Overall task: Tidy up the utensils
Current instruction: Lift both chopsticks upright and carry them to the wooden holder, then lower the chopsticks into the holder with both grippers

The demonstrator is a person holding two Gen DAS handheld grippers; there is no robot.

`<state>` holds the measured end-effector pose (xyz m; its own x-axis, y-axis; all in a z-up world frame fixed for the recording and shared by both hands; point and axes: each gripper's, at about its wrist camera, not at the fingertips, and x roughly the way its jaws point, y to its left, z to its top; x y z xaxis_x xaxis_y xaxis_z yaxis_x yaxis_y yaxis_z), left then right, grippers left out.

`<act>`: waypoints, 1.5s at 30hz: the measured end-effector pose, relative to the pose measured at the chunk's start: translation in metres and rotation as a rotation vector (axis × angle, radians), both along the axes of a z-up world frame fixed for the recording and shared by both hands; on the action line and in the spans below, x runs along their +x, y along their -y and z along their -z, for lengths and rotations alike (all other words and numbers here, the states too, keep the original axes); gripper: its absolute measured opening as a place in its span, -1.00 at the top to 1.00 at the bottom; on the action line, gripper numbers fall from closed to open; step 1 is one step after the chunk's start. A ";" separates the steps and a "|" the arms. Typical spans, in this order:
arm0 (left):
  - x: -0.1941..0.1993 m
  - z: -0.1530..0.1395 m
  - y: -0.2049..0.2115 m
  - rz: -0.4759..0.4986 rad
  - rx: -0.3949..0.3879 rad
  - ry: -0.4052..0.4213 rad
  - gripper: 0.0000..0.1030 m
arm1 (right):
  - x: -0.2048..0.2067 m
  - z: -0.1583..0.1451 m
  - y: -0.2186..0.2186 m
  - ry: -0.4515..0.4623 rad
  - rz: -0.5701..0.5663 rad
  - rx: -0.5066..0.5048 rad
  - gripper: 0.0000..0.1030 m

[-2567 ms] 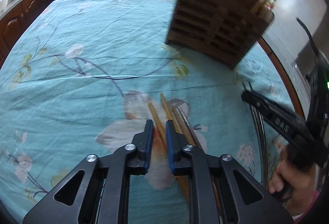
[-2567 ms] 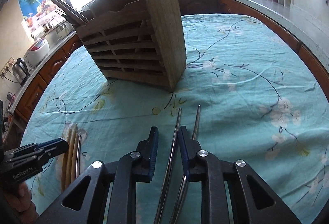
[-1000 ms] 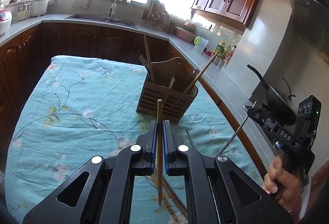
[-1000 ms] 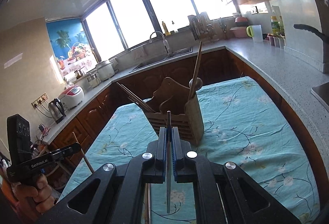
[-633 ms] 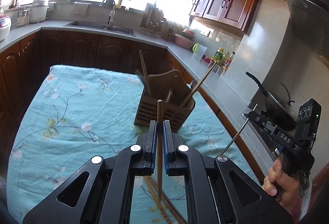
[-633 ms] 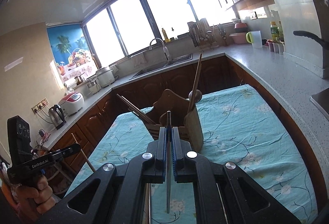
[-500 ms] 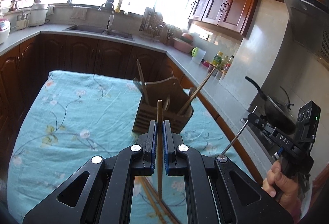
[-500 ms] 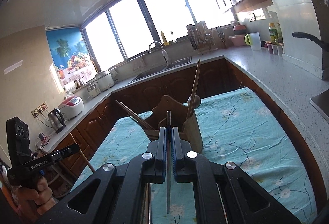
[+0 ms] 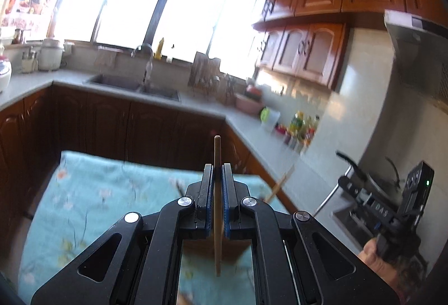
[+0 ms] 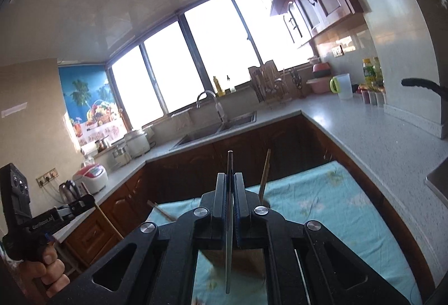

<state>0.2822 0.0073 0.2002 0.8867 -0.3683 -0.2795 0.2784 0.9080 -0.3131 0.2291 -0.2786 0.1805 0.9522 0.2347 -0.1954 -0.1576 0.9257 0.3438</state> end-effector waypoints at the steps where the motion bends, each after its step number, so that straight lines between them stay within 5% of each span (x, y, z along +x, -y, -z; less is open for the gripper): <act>1: 0.007 -0.006 0.001 -0.014 -0.005 0.020 0.91 | 0.005 -0.004 0.000 0.012 0.007 0.002 0.91; 9: 0.057 -0.010 0.013 -0.094 -0.006 0.069 0.91 | 0.048 -0.017 -0.011 0.077 0.064 -0.048 0.91; 21: 0.080 0.068 0.029 -0.099 0.020 -0.049 0.91 | 0.072 0.051 -0.016 -0.021 0.061 -0.046 0.91; 30: 0.084 0.098 0.032 -0.076 0.055 -0.135 0.90 | 0.072 0.064 -0.025 -0.068 0.035 -0.077 0.91; 45: 0.086 0.094 0.028 -0.037 0.024 -0.180 0.86 | 0.074 0.070 -0.022 -0.101 0.011 -0.045 0.80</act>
